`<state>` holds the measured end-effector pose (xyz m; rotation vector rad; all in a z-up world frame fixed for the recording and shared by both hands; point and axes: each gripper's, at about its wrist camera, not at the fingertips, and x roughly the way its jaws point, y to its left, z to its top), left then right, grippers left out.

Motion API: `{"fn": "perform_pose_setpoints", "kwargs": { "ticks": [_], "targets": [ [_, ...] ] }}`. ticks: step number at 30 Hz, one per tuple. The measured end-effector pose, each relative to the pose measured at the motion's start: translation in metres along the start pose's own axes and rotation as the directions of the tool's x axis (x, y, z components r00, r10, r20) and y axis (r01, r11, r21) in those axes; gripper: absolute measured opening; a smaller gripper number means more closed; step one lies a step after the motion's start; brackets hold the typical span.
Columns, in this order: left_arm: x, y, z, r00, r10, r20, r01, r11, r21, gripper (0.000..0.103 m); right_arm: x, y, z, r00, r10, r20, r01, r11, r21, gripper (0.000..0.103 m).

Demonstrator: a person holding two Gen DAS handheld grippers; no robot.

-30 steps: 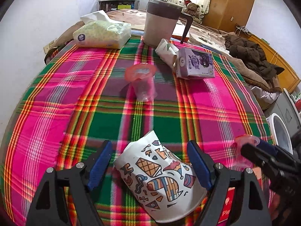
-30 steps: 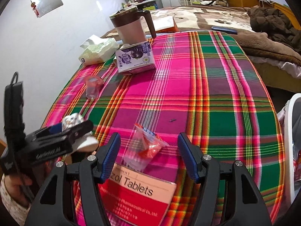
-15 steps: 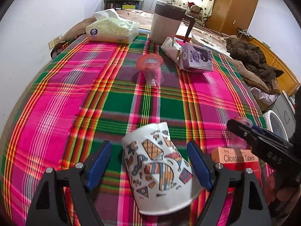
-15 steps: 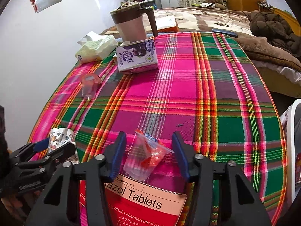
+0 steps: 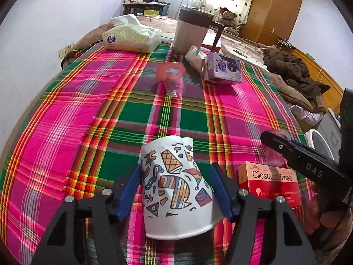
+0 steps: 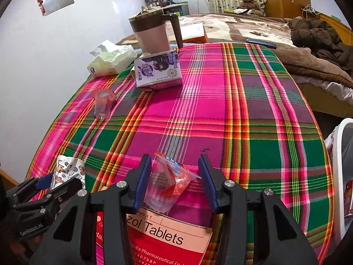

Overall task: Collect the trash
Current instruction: 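Grasp the patterned paper cup with the left gripper while the right grasps the plastic bag, then lift the paper cup with the left gripper while the right lifts the plastic bag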

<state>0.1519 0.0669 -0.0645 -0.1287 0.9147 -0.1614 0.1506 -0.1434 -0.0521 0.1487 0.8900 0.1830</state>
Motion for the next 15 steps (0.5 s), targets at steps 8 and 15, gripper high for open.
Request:
{"fn": "perform_pose_setpoints", "kwargs": {
  "ticks": [8,15],
  "targets": [
    [-0.004,-0.002,0.0,1.0,-0.003,0.013,0.003,1.0,-0.002,0.057,-0.008,-0.002,0.0,1.0,0.003,0.029,-0.003,1.0,-0.001,0.046],
    [-0.008,-0.011,-0.001,1.0,0.016,0.021,-0.017,0.999,0.031,0.053,-0.014,-0.005,0.001,0.999,0.007,0.049,-0.007,1.0,0.004,0.046]
  ]
}}
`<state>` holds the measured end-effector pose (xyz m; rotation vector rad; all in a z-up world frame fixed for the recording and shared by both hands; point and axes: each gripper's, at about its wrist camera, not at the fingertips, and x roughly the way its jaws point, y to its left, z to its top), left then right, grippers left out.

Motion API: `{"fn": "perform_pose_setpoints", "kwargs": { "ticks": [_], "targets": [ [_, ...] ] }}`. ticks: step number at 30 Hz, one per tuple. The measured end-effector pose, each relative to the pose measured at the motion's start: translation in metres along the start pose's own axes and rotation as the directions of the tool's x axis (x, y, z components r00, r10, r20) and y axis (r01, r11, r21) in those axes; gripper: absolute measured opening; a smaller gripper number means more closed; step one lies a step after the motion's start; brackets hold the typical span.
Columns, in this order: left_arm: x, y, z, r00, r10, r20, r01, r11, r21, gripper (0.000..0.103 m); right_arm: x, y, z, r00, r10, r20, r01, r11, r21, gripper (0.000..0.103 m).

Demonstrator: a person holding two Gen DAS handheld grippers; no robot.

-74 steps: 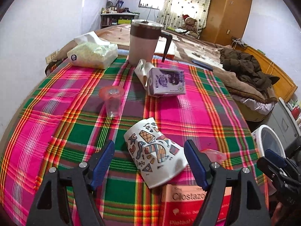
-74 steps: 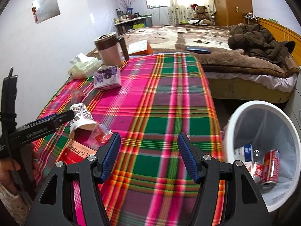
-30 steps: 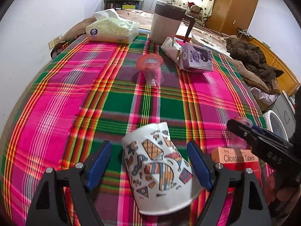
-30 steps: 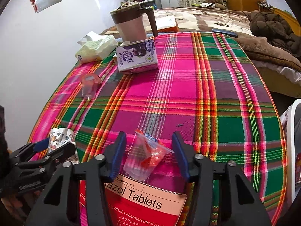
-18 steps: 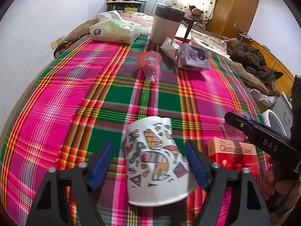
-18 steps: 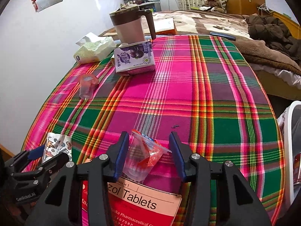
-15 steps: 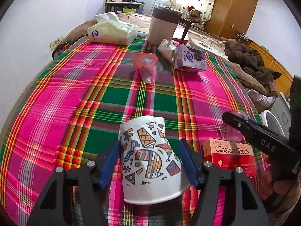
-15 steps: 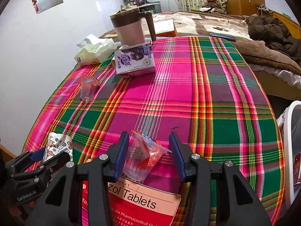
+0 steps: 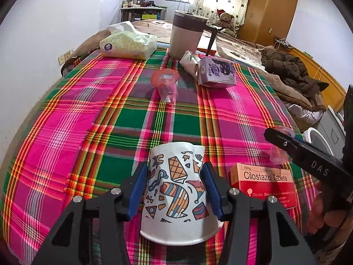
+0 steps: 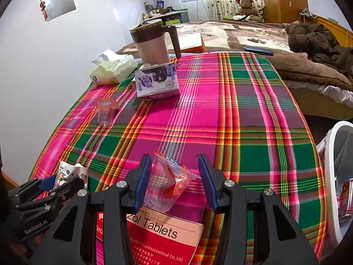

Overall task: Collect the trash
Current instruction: 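Lift the paper cup with the left gripper while the right lifts the plastic bag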

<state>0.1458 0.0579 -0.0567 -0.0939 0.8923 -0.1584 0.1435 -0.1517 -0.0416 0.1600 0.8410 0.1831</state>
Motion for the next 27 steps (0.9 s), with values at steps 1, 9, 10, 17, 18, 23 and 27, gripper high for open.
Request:
{"fn": "perform_pose_setpoints", "kwargs": {
  "ticks": [1,9,10,17,18,23,27],
  "targets": [
    [0.001,-0.001,-0.001,1.0,0.011,-0.005,-0.011,1.0,0.01,0.053,-0.001,-0.001,0.0,1.0,0.0,0.001,0.0,1.0,0.001,0.046],
    [-0.005,-0.005,-0.011,0.997,0.079,0.012,-0.079,0.996,0.027,0.077,-0.005,-0.002,-0.001,1.0,0.014,0.008,-0.014,1.0,0.006,0.046],
    [-0.004,-0.005,-0.013,0.997,0.074,0.004,-0.075,0.997,0.02,0.077,-0.006,-0.002,-0.001,1.0,0.015,0.009,-0.015,1.0,0.006,0.046],
    [0.0,-0.004,-0.02,0.996,0.091,-0.001,-0.091,0.996,-0.001,0.075,-0.008,-0.003,-0.003,1.0,0.02,0.008,-0.02,1.0,0.003,0.046],
    [0.0,-0.004,-0.02,0.996,0.084,0.002,-0.084,0.996,0.001,0.067,-0.008,-0.003,-0.003,1.0,0.021,0.01,-0.021,1.0,0.003,0.046],
    [-0.005,-0.009,-0.019,0.996,0.08,0.026,-0.08,0.997,0.018,0.055,-0.011,-0.005,-0.004,1.0,0.021,0.015,-0.021,1.0,0.007,0.046],
    [-0.012,-0.012,-0.016,0.996,0.081,0.048,-0.082,0.996,0.019,0.054,-0.014,-0.009,-0.004,1.0,0.021,0.02,-0.021,1.0,0.014,0.046]
  ]
}}
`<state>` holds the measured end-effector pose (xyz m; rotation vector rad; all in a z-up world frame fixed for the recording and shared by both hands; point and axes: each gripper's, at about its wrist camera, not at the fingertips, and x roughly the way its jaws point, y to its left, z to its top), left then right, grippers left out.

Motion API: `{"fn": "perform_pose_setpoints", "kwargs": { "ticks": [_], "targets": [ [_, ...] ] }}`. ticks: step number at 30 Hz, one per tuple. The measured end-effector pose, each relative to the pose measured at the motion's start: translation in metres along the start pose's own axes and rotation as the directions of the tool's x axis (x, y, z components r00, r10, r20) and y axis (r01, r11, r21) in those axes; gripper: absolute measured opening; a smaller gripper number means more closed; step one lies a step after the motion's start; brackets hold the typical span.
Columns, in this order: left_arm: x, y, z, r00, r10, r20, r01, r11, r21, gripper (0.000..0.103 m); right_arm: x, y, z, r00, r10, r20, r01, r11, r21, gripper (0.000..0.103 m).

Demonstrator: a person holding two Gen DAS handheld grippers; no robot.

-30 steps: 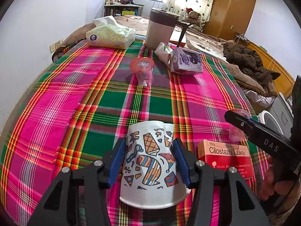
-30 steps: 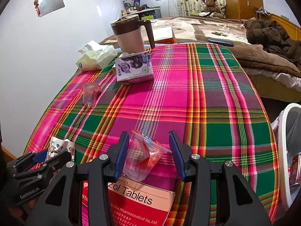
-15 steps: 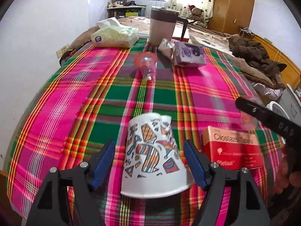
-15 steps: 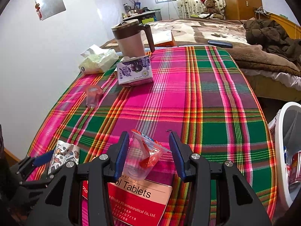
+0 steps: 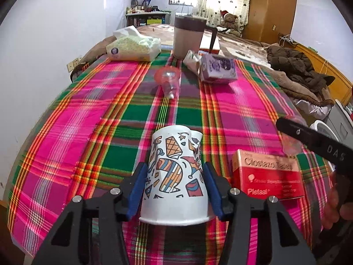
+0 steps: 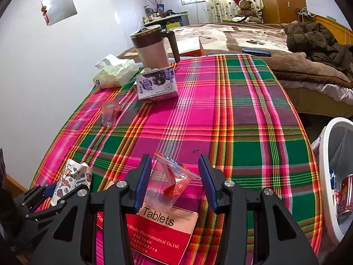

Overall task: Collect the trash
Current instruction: 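Lift the paper cup with the left gripper while the right lifts the plastic bag, then carry cup and bag over the white bin and open both grippers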

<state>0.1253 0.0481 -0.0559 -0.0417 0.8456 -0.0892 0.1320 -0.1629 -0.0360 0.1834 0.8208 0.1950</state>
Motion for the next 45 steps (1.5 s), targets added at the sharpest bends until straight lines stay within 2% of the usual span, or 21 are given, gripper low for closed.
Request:
{"fn": "perform_pose_setpoints", "kwargs": {
  "ticks": [9,22,38,45],
  "targets": [
    [-0.026,-0.017,0.014,0.997,-0.032,0.066,0.031,0.999,0.019,0.054,-0.018,-0.009,0.004,0.999,0.001,0.043,-0.002,1.0,0.018,0.046],
    [-0.052,-0.069,0.033,0.984,-0.12,0.132,0.107,0.989,0.101,0.054,-0.065,-0.042,0.007,0.99,-0.031,0.134,0.026,0.999,0.042,0.046],
    [-0.053,-0.151,0.039,0.963,-0.244,0.117,0.216,0.954,0.209,0.055,-0.111,-0.106,0.002,0.971,-0.138,0.196,0.115,0.986,0.121,0.046],
    [-0.05,-0.193,0.043,0.937,-0.333,0.102,0.3,0.921,0.247,0.055,-0.125,-0.136,-0.001,0.958,-0.198,0.206,0.166,0.972,0.164,0.046]
  ]
}}
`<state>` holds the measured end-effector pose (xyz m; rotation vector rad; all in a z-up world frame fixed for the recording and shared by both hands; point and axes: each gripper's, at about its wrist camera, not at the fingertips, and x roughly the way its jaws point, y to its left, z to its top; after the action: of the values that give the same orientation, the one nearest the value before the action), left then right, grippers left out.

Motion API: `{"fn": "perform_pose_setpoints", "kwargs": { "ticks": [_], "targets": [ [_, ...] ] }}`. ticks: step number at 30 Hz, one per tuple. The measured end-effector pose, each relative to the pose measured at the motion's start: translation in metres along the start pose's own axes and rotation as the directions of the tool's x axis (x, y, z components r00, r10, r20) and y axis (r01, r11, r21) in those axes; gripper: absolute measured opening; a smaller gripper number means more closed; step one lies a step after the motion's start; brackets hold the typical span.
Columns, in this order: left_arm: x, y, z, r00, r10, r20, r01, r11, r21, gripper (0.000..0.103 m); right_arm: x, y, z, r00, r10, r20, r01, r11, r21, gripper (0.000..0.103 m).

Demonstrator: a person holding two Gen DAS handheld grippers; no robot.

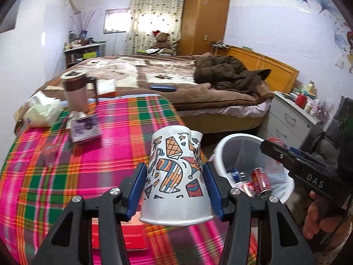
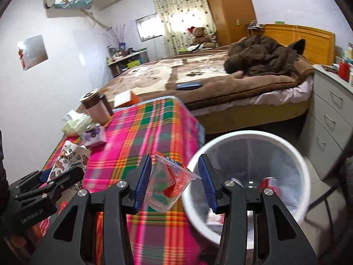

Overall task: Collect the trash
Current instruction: 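Carry cup and bag over the white bin and open both grippers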

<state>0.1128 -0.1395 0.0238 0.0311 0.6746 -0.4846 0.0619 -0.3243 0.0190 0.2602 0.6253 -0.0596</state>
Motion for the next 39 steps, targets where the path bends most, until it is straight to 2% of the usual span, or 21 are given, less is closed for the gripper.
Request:
{"fn": "perform_pose_setpoints", "kwargs": {
  "ticks": [9,17,25,33,39],
  "targets": [
    [0.031,-0.053,0.009,0.993,-0.11,-0.035,0.112,0.993,0.048,0.055,-0.005,-0.044,-0.001,0.997,-0.081,0.0,0.08,0.995,0.055,0.046],
    [0.052,-0.09,0.01,0.984,-0.163,-0.074,0.169,0.982,0.088,0.056,-0.003,-0.079,-0.007,0.991,-0.127,-0.04,0.131,0.987,0.095,0.046],
    [0.077,-0.112,0.008,0.976,-0.18,-0.125,0.194,0.974,0.113,0.058,0.004,-0.101,-0.012,0.984,-0.158,-0.087,0.167,0.98,0.107,0.046],
    [0.093,-0.113,0.004,0.969,-0.188,-0.162,0.204,0.975,0.092,0.061,0.012,-0.118,-0.014,0.977,-0.174,-0.123,0.187,0.976,0.111,0.046],
    [0.092,-0.109,0.004,0.972,-0.176,-0.155,0.19,0.978,0.083,0.072,0.016,-0.119,-0.014,0.973,-0.188,-0.135,0.203,0.973,0.108,0.048]
  ]
}}
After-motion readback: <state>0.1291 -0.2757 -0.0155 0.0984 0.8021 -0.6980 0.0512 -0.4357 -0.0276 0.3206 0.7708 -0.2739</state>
